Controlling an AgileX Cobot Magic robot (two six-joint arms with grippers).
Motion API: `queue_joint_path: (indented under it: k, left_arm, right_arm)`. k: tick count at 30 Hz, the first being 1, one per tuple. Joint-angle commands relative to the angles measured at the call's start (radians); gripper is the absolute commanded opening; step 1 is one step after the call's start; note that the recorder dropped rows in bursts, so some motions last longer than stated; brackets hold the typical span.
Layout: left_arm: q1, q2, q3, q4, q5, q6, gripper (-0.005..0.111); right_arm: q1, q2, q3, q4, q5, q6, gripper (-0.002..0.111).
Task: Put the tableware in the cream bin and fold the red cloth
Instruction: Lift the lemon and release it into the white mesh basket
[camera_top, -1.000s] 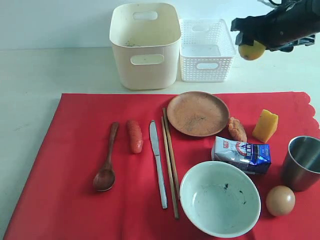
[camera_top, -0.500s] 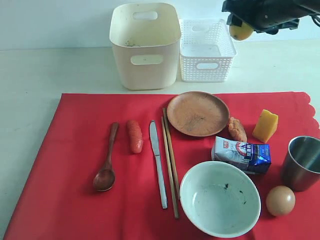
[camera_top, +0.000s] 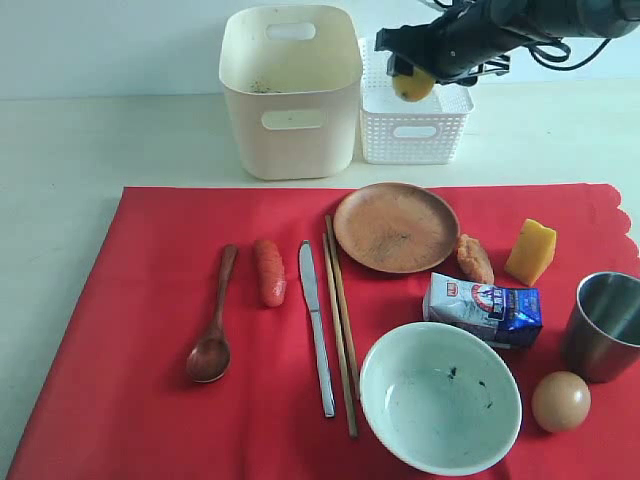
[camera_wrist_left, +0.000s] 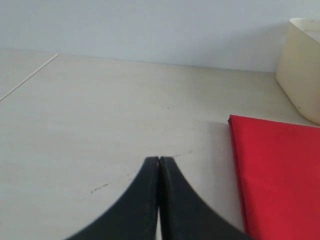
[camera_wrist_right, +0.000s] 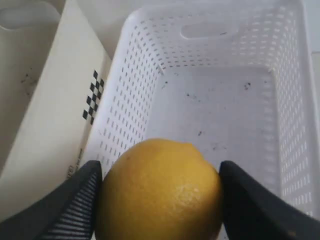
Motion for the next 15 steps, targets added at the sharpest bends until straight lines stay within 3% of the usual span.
queue_joint_path:
  k: [1,15]
  left_arm:
    - [0.002,-0.006,-0.001,0.003,-0.004,-0.007,0.002]
    - [0.002,-0.006,-0.001,0.003,-0.004,-0.007,0.002]
  right_arm:
    - [0.001,0.021,-0.016,-0.009,-0.003,-0.008,0.004]
    - [0.001,0.015,-0.016,-0.003,-0.006,-0.008,0.063]
